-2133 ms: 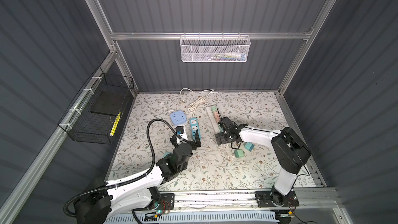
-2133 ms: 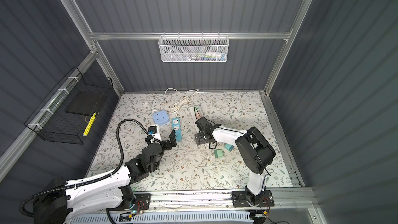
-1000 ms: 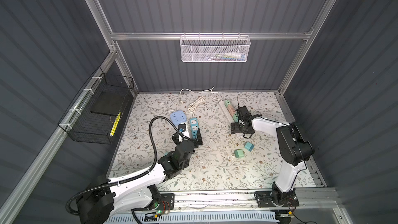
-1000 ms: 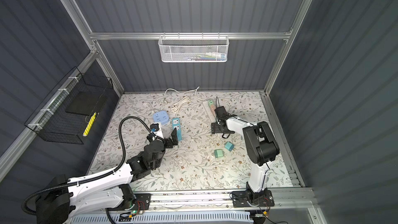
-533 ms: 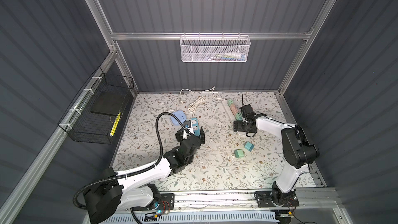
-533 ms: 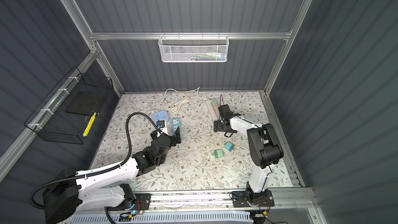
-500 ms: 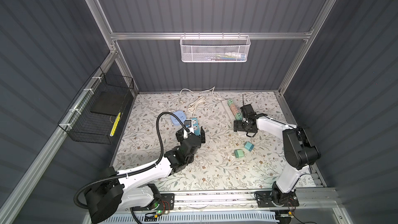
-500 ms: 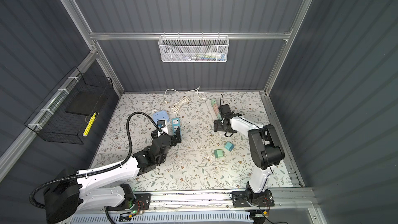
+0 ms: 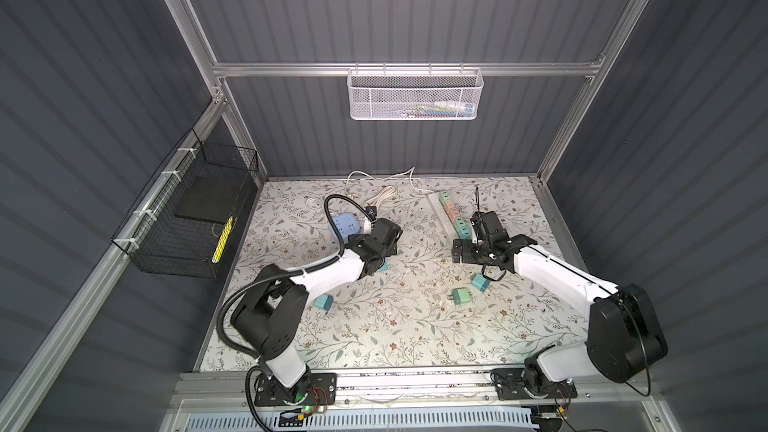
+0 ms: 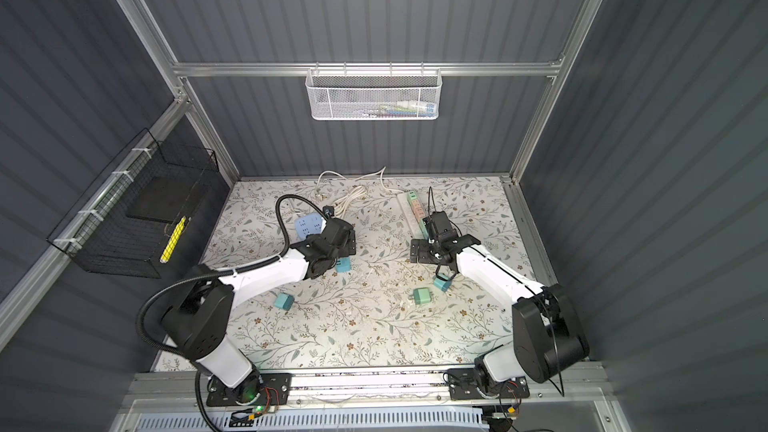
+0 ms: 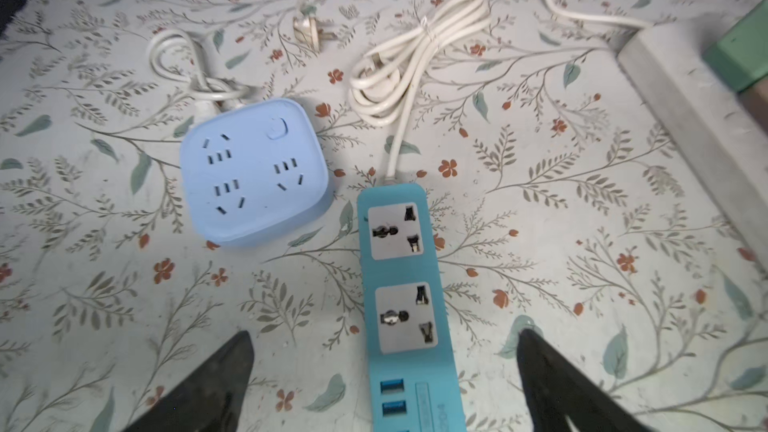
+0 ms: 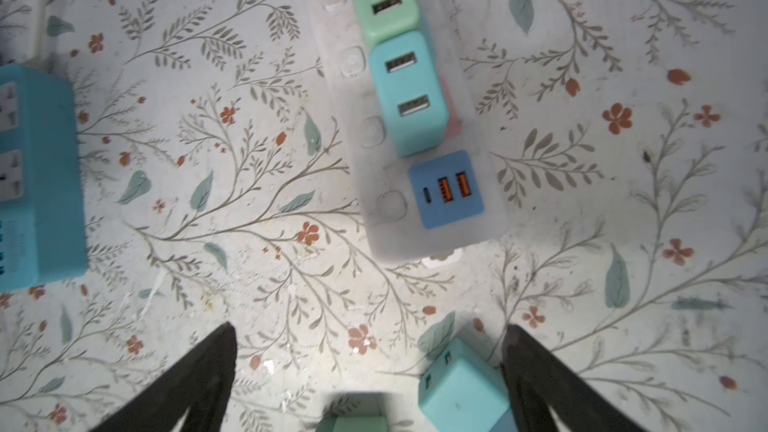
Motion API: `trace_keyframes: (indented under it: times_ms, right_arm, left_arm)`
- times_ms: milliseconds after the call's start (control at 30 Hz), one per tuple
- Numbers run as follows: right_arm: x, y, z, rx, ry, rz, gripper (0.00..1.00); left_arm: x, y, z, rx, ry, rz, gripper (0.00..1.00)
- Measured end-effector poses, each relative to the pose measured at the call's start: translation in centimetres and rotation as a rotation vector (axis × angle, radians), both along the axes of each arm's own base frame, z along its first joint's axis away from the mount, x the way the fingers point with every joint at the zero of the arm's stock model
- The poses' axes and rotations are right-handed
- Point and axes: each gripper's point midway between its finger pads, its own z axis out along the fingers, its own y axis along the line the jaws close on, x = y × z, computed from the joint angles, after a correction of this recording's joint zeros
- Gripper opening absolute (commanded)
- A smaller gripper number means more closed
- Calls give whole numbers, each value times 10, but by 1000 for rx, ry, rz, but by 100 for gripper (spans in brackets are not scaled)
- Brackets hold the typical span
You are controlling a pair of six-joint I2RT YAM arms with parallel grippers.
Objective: Insert the plug
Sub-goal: 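Move the right gripper toward the loose green plug while the left gripper reaches there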
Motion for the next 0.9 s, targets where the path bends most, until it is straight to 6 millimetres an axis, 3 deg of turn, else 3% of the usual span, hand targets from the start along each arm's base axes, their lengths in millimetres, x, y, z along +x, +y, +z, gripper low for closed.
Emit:
trace_keyframes:
  times_ms: [133, 267, 433, 633, 900]
  right_arm:
    - [-16, 9, 10, 42, -24, 21, 99]
    - [-29, 8, 2, 48, -3, 20, 98]
    - [-52, 13, -23, 27, 71, 45, 96]
    - [-78, 24, -46, 5, 139, 89, 88]
    - [-98, 27, -67, -40, 194, 111, 79]
  left_arm:
    - [3, -7, -34, 42, 93, -16, 88]
    - [0, -8, -54, 69, 156, -21, 80]
    - [-2, -11, -61, 60, 186, -24, 72]
    - [-10, -18, -68, 7, 233, -44, 55]
    - [-16, -22, -71, -80, 244, -22, 45]
